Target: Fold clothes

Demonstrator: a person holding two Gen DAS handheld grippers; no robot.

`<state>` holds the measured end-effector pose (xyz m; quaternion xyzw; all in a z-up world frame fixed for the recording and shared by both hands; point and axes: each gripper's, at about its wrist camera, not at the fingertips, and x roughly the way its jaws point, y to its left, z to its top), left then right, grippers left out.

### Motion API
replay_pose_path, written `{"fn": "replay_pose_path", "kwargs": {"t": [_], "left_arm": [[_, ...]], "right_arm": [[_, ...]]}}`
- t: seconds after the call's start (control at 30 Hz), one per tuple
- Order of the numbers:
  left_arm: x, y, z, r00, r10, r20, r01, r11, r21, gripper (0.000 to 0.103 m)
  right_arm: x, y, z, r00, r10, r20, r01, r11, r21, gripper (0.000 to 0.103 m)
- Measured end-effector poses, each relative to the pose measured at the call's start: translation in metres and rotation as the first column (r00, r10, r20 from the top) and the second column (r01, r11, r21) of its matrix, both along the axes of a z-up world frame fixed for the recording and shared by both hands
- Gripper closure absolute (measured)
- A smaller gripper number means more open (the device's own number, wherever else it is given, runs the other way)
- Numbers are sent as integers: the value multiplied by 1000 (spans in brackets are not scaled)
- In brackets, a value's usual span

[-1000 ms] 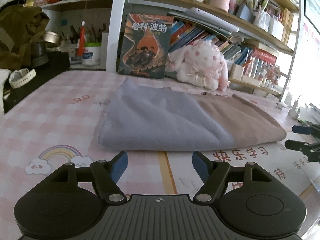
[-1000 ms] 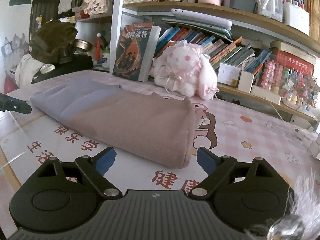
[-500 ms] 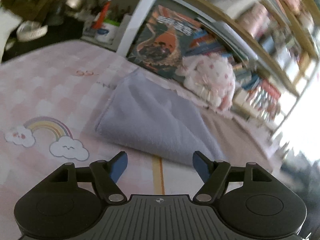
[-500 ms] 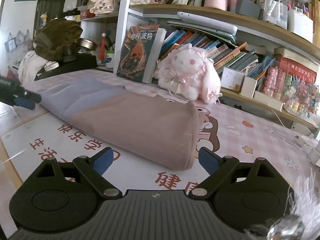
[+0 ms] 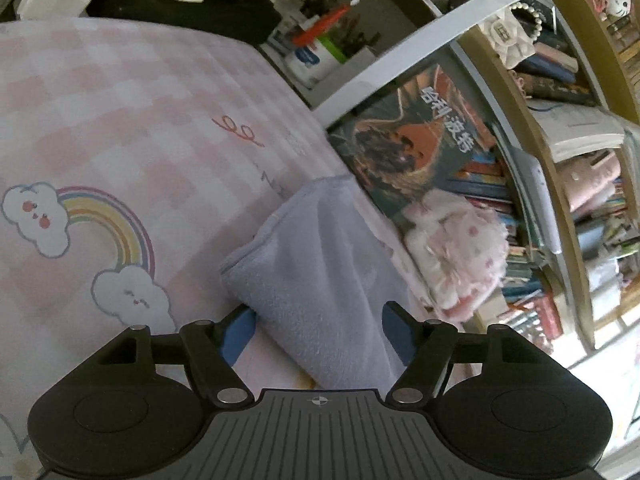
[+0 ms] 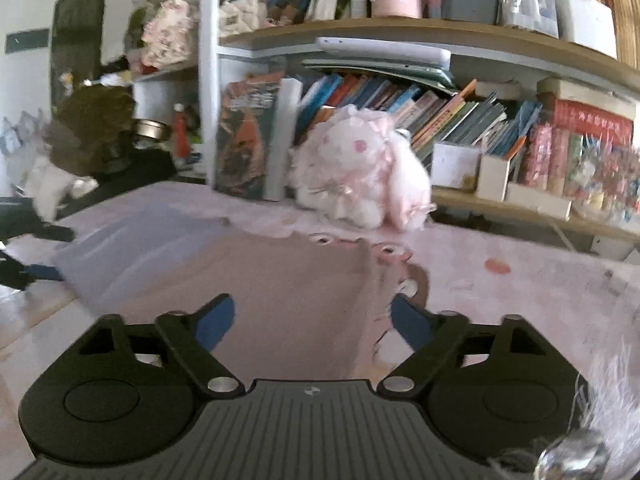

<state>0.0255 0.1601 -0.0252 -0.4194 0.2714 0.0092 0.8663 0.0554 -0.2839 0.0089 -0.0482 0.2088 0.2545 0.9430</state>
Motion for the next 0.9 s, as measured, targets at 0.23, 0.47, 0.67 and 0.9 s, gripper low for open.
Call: {"fn": "replay_pose_path", "kwargs": {"t": [0.23,0.47,0.67,0.9], "left_arm": [[9,5,0,997,68,-36,-68,998,0,60],[18,19,-16,984,169,-57,-175,973,-147,84],[12,-19,24,978,65,196,-81,994,71,93],[23,-6,12,992,100,82,-100,995,-7,91]], "right_arm": [[49,5,-11,996,-4,-89,-2,998,-69,69],[64,7,-30,988,26,-153,-39,996,-86,74],[66,5,-32,987,34,-159,-45,997,-66,74],[66,3,-33,986,38,-162,-47,998,-50,74]]}}
